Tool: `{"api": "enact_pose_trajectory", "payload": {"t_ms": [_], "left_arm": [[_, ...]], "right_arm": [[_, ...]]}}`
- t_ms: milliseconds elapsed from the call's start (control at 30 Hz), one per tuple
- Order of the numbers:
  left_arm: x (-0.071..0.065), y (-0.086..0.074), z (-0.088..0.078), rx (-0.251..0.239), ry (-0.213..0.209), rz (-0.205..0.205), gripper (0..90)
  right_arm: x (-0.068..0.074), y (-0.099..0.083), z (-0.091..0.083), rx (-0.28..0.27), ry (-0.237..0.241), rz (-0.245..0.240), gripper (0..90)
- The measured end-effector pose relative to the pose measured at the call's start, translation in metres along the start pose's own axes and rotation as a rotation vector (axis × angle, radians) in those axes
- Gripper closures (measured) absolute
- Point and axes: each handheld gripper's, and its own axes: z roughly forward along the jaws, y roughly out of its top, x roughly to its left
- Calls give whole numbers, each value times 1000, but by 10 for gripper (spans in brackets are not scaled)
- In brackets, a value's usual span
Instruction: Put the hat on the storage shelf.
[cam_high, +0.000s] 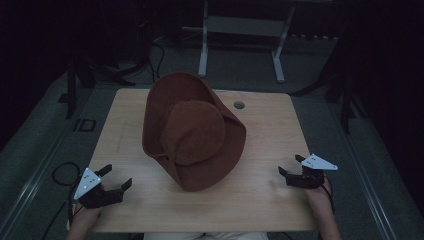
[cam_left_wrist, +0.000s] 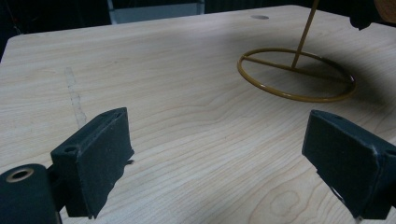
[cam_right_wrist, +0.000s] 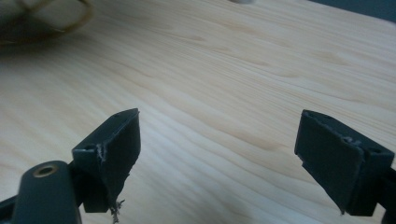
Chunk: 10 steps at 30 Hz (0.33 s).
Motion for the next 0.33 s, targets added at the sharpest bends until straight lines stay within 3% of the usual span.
{"api": "enact_pose_trajectory", "payload": {"t_ms": [133,333], "left_arm": [[1,0,-1,-1,5,-2,87],[1,-1,-1,-2,1,-1,87]], "right_arm": [[-5,-5,1,10,-40,16,144],[-5,-5,3,30,-50,1,146]]}}
